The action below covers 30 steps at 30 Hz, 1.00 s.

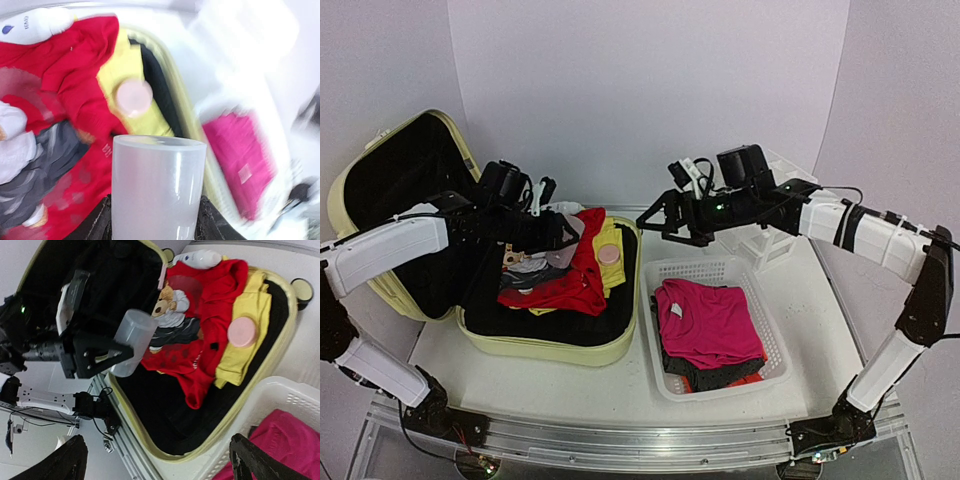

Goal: Open, take out, and arrange the luggage
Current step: Pick up the makeup from the opened luggage, then pass from the left arm to the right

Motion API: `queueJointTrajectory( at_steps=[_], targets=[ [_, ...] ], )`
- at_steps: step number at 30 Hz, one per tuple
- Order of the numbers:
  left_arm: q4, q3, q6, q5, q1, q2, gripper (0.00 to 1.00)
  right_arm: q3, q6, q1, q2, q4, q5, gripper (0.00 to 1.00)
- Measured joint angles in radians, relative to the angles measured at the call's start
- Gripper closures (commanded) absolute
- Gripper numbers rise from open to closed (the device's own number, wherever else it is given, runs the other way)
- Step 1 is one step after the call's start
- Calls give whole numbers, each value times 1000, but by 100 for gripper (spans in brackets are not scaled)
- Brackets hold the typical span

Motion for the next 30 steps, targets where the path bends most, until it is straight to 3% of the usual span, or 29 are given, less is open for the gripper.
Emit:
queueJointTrajectory(
  at_steps=[6, 14, 20, 30],
  targets=[
    [300, -138, -320, 155, 61, -5, 54, -32, 105, 100, 24, 159, -19, 4],
    [574, -156, -595, 246, 55, -3, 53, -59, 237, 154, 42, 361, 37, 10],
    [683, -187, -709, 275, 55, -4, 52, -57, 303, 166, 114, 454, 60, 13],
    [759, -204, -776, 311, 43, -15, 51, 6, 356, 185, 220, 495, 58, 22]
  ],
)
